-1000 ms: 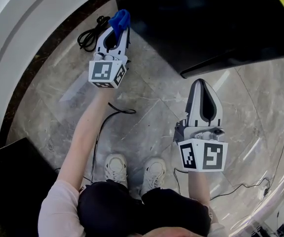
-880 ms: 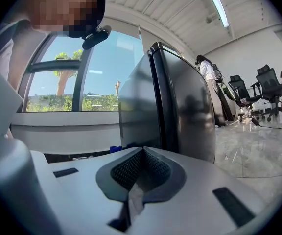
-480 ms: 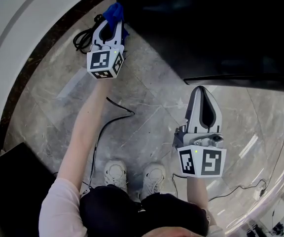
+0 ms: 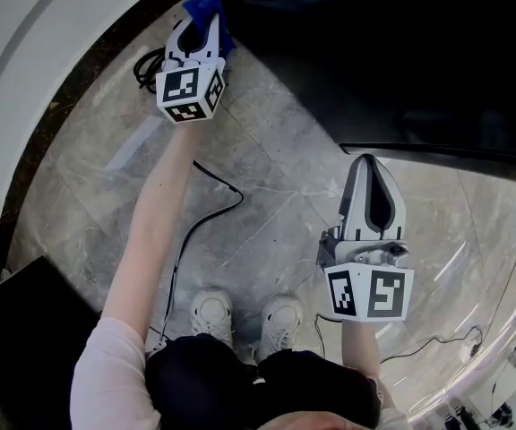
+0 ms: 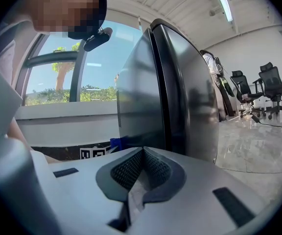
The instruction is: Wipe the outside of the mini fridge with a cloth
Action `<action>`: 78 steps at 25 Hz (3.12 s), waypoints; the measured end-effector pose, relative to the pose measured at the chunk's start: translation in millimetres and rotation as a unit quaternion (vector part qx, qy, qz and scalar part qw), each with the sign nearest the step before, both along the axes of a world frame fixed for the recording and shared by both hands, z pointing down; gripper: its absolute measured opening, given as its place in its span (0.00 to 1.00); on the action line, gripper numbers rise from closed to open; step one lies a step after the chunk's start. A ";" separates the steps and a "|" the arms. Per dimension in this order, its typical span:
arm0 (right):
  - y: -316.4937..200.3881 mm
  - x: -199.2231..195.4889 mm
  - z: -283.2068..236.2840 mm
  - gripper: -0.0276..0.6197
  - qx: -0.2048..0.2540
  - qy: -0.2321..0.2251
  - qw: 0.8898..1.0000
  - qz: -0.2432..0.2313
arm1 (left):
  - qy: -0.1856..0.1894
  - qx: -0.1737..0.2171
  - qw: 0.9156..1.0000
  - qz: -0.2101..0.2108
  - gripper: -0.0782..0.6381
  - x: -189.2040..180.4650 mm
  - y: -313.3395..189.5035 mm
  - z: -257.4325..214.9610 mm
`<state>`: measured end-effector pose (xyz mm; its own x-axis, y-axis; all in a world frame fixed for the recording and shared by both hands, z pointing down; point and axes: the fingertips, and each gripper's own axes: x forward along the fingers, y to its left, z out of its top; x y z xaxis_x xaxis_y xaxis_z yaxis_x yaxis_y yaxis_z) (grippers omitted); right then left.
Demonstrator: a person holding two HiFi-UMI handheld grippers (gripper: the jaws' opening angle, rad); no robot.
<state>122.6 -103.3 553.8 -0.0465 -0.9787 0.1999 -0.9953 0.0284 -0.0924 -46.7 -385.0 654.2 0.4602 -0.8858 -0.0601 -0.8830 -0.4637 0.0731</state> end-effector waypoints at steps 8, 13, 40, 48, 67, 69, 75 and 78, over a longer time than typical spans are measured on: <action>4.4 2.4 -1.2 0.06 0.001 0.001 1.000 0.002 | -0.055 -0.047 0.997 0.010 0.19 -0.8 28.6 23.3; 3.4 -6.9 -3.4 0.06 0.003 0.001 1.000 -0.006 | -0.061 -0.077 0.995 0.025 0.19 10.7 23.5 34.3; 17.1 -14.9 -36.3 0.06 0.035 0.004 0.999 -0.017 | -0.065 -0.124 0.979 0.148 0.19 83.2 106.9 41.9; 35.2 -17.3 -67.9 0.06 0.069 0.005 0.997 -0.022 | -0.090 -0.132 0.963 0.218 0.19 133.9 186.2 36.9; 81.3 59.8 -90.6 0.06 0.093 0.019 0.994 0.059 | -0.093 -0.140 0.938 0.303 0.19 205.4 287.5 36.6; 81.8 61.3 -91.4 0.06 0.093 0.020 0.994 0.059 | -0.097 -0.138 0.934 0.316 0.19 212.6 294.3 35.8; 85.8 56.1 -97.5 0.06 0.101 0.022 0.993 0.057 | -0.082 -0.115 0.933 0.330 0.19 216.5 313.7 13.4; 87.8 51.6 -97.4 0.06 0.101 0.023 0.993 0.052 | -0.051 -0.104 0.946 0.303 0.19 197.8 310.0 -8.3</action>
